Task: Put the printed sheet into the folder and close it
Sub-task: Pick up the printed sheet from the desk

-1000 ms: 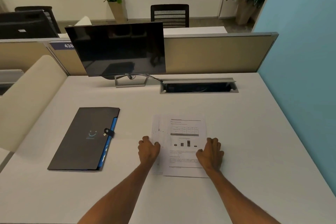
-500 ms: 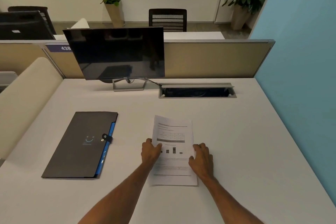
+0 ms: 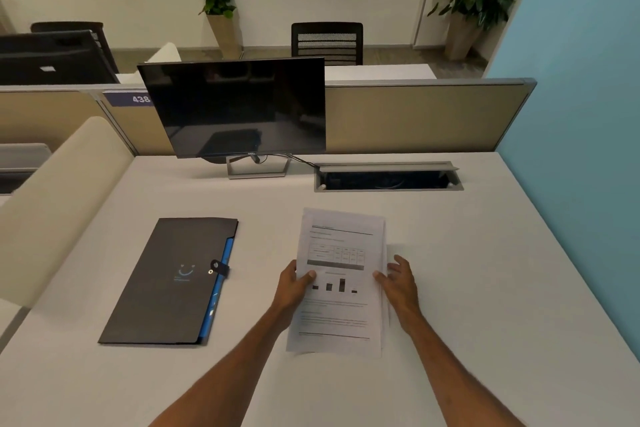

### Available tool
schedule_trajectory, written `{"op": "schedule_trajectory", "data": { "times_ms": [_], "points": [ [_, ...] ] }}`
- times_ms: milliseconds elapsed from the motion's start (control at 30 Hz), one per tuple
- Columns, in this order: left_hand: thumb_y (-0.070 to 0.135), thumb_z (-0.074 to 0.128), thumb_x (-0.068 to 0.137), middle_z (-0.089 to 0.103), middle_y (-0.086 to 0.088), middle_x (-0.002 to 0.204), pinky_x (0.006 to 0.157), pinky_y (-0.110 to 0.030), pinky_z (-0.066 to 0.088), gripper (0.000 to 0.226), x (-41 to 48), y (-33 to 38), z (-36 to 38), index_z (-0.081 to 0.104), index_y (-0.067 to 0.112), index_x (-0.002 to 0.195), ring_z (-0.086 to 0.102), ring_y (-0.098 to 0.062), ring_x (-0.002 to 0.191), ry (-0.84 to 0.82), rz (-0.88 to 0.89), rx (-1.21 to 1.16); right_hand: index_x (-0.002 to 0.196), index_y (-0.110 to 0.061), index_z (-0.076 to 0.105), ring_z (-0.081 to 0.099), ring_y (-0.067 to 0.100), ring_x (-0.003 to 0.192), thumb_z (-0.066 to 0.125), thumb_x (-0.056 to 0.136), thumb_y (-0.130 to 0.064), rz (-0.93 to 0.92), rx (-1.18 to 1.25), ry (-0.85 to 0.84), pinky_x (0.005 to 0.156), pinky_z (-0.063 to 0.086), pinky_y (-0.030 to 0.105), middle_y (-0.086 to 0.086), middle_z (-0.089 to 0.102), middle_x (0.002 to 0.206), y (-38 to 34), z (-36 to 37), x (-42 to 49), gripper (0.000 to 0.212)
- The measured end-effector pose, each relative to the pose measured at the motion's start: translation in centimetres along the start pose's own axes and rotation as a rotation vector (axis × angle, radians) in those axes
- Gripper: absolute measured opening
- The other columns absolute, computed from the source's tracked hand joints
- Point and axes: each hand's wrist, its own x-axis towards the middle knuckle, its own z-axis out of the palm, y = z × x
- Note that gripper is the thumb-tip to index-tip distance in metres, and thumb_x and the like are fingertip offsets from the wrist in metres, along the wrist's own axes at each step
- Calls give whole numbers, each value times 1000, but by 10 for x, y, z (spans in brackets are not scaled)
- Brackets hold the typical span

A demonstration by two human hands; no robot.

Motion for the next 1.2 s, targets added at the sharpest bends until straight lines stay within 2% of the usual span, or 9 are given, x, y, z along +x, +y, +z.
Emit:
{"op": "schedule_trajectory", "data": {
  "times_ms": [200, 433, 567, 667, 800, 867, 967, 1100, 1200],
  "points": [
    [19, 65, 108, 80, -11, 125, 76, -34, 69, 33, -2, 19, -18, 58, 12, 140, 83, -28, 98, -3, 66, 15, 124, -8, 69, 76, 9, 77, 70, 98, -11, 33, 188, -194, 59, 59, 19, 14, 76, 122, -19, 9, 6, 25],
    [17, 63, 110, 67, -13, 137, 103, -55, 64, 38, 7, 57, -33, 48, 8, 144, 71, -35, 123, 124, 289, 97, 129, -8, 70, 76, 20, 98, 68, 100, -11, -280, 226, -64, 79, 63, 22, 12, 77, 121, -63, 30, 5, 29],
    [12, 58, 111, 64, 3, 128, 81, -22, 68, 34, 8, 66, -32, 36, 16, 136, 71, -21, 118, 175, 424, 113, 133, -18, 69, 77, 8, 100, 68, 101, -18, -396, 319, -96, 76, 63, 17, -5, 79, 116, -75, 29, -2, 32],
    [12, 63, 109, 62, 14, 124, 74, -9, 63, 41, 1, 49, -30, 35, 30, 133, 70, -19, 119, 185, 441, 116, 137, -17, 66, 74, 14, 110, 67, 102, -15, -364, 293, -122, 83, 64, 21, -3, 77, 122, -58, 34, -9, 35],
    [12, 68, 106, 61, 26, 123, 72, -1, 57, 75, -9, 36, -29, 29, 74, 123, 71, 10, 110, 243, 426, 99, 141, -24, 58, 66, 17, 124, 64, 103, -15, -359, 176, -157, 102, 59, 33, -3, 72, 131, -34, 39, -15, 39],
    [12, 69, 106, 62, 27, 120, 70, -1, 56, 83, -10, 35, -29, 28, 83, 119, 67, 20, 110, 265, 451, 93, 149, -22, 51, 62, 15, 127, 62, 105, -19, -365, 148, -165, 99, 57, 21, -2, 68, 135, -32, 42, -17, 45],
    [15, 68, 105, 62, 33, 117, 72, -3, 58, 78, -10, 37, -29, 32, 82, 120, 69, 15, 111, 283, 487, 82, 149, -22, 47, 62, 12, 122, 54, 109, -21, -358, 114, -150, 78, 52, -2, -9, 65, 125, -33, 49, -18, 41],
    [16, 65, 105, 59, 49, 110, 69, -1, 56, 79, -10, 37, -27, 32, 85, 120, 65, 23, 110, 271, 510, 97, 156, -28, 37, 61, -4, 113, 49, 110, -21, -383, 95, -166, 72, 54, 1, -11, 62, 124, -37, 56, -20, 48],
    [22, 62, 105, 61, 48, 111, 69, -3, 57, 71, -12, 38, -27, 32, 85, 120, 67, 20, 110, 261, 511, 83, 153, -31, 38, 65, -1, 111, 49, 110, -22, -385, 108, -138, 70, 57, 5, -13, 62, 123, -36, 58, -21, 45]
  ]
}}
